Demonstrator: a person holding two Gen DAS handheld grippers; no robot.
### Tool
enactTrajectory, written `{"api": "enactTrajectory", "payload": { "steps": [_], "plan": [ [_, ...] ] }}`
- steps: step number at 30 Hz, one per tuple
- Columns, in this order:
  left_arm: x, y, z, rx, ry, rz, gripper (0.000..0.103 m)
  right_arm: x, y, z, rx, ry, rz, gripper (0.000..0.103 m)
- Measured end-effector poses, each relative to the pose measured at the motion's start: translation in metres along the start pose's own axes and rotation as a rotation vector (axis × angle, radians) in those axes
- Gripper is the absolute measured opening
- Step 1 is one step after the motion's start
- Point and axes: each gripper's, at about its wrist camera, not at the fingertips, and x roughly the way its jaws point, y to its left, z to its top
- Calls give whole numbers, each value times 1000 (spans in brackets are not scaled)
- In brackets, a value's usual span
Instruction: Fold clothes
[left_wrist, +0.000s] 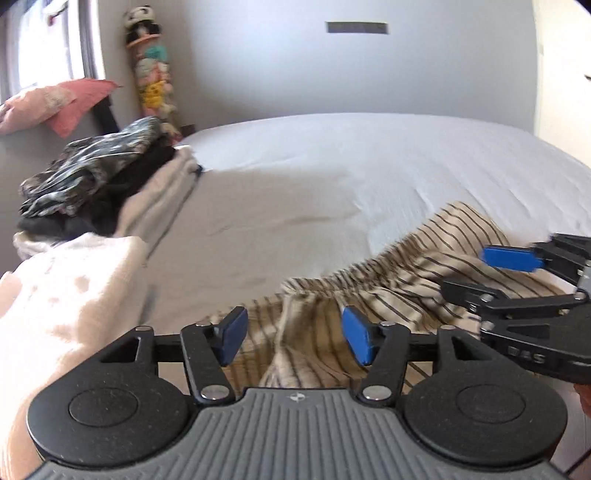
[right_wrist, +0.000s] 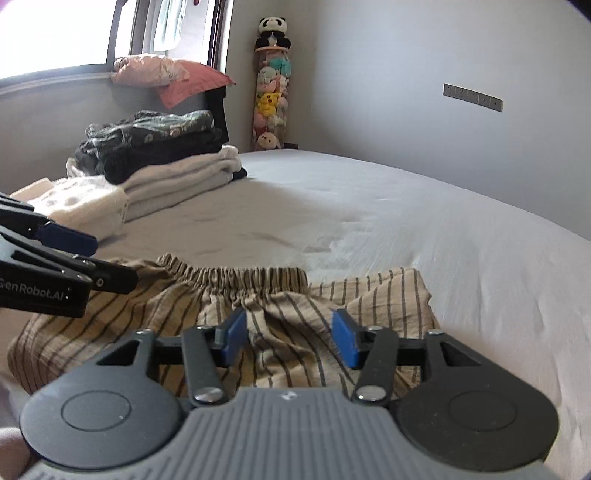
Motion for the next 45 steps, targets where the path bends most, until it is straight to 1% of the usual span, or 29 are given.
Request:
{"api": "enactTrajectory", "payload": {
  "steps": [1, 3, 5, 7, 9, 12, 15, 16, 18, 20, 23, 24, 26, 27, 28, 29, 30, 31, 32, 33, 34, 35, 36, 37, 39, 41, 45],
  "plan": [
    [3, 4, 2, -28, 18, 13, 68, 2, -4, 0, 18, 6, -21, 84],
    [11, 11, 2, -72, 63, 27, 68, 6, -14, -1, 55, 22, -68, 85],
    [20, 17, 0, -109, 111, 45, 68, 12, -26, -1, 96, 51, -97, 87],
    [29, 24, -2, -145, 165, 77, 68, 19, -35, -3, 121, 85, -113, 89],
    [36, 30, -6, -184, 200, 78, 68, 27, -43, -4, 137, 117, -121, 89],
    [43, 31, -9, -188, 235, 80, 69, 38, -52, -8, 148, 160, -145, 91],
    [50, 28, -11, -159, 245, 98, 75, 46, -58, -10, 159, 182, -143, 92],
    [52, 30, -11, -166, 251, 95, 76, 48, -62, -11, 171, 188, -136, 92],
    [56, 35, -10, -204, 264, 78, 78, 54, -68, -11, 196, 197, -117, 92],
    [60, 46, -11, -282, 274, 42, 80, 59, -70, -11, 208, 200, -103, 92],
    [64, 60, -12, -382, 267, -10, 82, 64, -72, -13, 226, 198, -87, 92],
    [65, 61, -12, -393, 264, -18, 82, 65, -73, -13, 232, 198, -81, 91],
    [67, 62, -11, -395, 258, -25, 82, 68, -72, -13, 231, 195, -68, 83],
    [67, 60, -11, -382, 254, -26, 81, 68, -70, -13, 222, 192, -60, 75],
    [68, 57, -10, -362, 249, -27, 79, 68, -67, -13, 213, 194, -53, 68],
    [68, 55, -9, -341, 244, -27, 74, 68, -64, -13, 200, 192, -48, 65],
    [68, 52, -9, -321, 239, -28, 67, 67, -61, -13, 185, 190, -45, 58],
    [69, 49, -7, -305, 234, -33, 63, 67, -58, -13, 170, 187, -41, 51],
    [69, 47, -6, -292, 229, -43, 53, 66, -56, -13, 161, 183, -33, 47],
    [69, 44, -5, -280, 226, -58, 40, 66, -54, -13, 159, 179, -22, 37],
    [69, 43, -5, -274, 222, -81, 32, 65, -54, -13, 161, 172, -15, 28],
    [69, 42, -4, -274, 218, -103, 19, 64, -53, -13, 163, 166, -8, 25],
    [68, 39, -3, -267, 215, -110, 17, 63, -52, -12, 162, 155, -6, 19],
    [67, 37, -3, -253, 212, -111, 15, 62, -51, -11, 160, 144, -4, 16],
    [65, 36, -1, -252, 199, -115, 9, 58, -48, -8, 155, 121, -13, 14],
    [61, 35, 2, -261, 187, -116, 8, 52, -45, -4, 153, 95, -22, 13],
    [42, 32, 9, -251, 144, -111, 7, 36, -35, 6, 130, 42, -50, 12]
  ]
}}
